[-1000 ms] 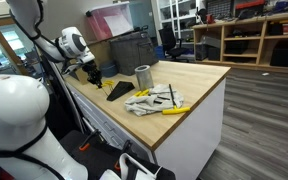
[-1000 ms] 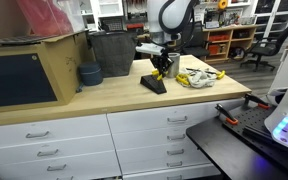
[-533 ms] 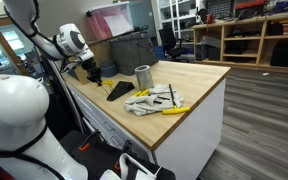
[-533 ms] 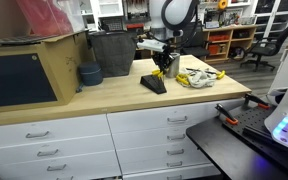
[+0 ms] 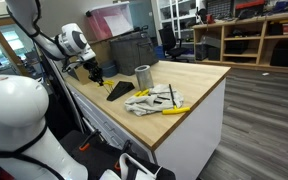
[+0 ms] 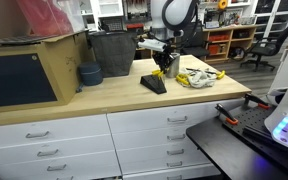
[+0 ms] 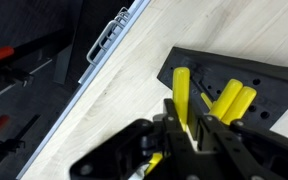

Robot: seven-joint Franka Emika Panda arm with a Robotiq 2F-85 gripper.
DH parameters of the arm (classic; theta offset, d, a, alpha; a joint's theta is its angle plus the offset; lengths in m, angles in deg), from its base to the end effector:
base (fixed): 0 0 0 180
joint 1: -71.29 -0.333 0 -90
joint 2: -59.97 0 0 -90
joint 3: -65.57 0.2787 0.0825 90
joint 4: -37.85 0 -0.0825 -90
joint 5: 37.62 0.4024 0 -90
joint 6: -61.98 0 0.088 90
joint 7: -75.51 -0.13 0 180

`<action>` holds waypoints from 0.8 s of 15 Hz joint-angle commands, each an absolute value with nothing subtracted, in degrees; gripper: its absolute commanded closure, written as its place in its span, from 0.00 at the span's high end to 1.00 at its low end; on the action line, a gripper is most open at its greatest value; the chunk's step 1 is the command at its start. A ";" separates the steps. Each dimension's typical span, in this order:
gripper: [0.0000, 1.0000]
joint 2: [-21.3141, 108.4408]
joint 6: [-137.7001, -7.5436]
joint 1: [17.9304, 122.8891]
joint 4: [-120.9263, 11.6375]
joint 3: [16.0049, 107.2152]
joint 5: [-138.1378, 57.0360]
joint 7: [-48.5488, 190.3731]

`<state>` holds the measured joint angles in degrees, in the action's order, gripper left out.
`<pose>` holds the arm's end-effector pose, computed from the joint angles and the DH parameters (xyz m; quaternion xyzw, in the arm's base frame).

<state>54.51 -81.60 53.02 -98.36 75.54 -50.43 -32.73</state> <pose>0.4541 0.2441 0.2119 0.8182 -0.5716 0.0620 0.0054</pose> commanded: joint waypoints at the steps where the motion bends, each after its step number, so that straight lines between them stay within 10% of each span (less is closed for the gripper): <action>1: 0.04 54.01 -83.15 53.66 -97.94 76.26 -50.39 -32.71; 12: 0.04 53.62 -84.14 53.55 -97.85 76.32 -50.23 -32.17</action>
<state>53.97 -82.73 52.98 -98.27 75.64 -50.44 -32.73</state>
